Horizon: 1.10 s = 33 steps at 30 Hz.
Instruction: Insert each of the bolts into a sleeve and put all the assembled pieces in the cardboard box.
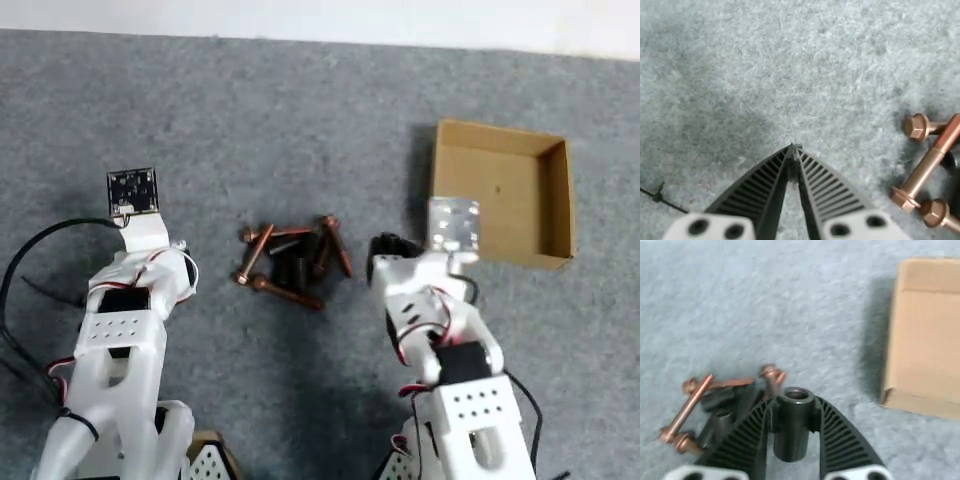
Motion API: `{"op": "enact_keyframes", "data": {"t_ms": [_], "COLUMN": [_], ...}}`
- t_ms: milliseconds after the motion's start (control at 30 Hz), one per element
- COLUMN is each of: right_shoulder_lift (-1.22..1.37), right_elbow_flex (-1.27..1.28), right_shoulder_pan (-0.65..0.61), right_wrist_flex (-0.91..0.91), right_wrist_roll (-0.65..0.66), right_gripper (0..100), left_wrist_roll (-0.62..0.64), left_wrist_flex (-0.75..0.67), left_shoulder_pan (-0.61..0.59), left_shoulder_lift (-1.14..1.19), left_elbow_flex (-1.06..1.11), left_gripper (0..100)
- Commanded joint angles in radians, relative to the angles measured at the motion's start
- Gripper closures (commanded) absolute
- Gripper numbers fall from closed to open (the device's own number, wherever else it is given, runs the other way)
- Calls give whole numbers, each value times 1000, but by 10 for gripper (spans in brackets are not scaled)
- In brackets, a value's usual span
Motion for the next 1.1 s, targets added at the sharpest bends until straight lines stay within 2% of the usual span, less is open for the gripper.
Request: {"op": "enact_keyframes", "data": {"t_ms": [0,100,333,600,700,800,1067], "right_shoulder_lift": [-93,-150,-240,-363,-412,-449,-460], "right_elbow_flex": [30,81,133,193,219,232,268], "right_shoulder_pan": [51,59,61,74,74,74,64], "right_wrist_flex": [-30,-30,-30,-30,-30,-30,-30], "right_wrist_roll": [6,6,6,6,6,8,11], "right_gripper": [994,994,994,994,994,994,992], "left_wrist_roll": [5,8,5,-3,-78,-83,-86], "left_wrist_flex": [-15,-17,-15,-15,-12,-9,91], "left_shoulder_pan": [-8,-5,102,166,182,245,351], "left_shoulder_lift": [-24,-24,-24,-19,-18,-18,-18], "left_elbow_flex": [-5,-4,-1,-1,-5,-4,-74], "left_gripper": [989,989,989,986,916,858,852]}}
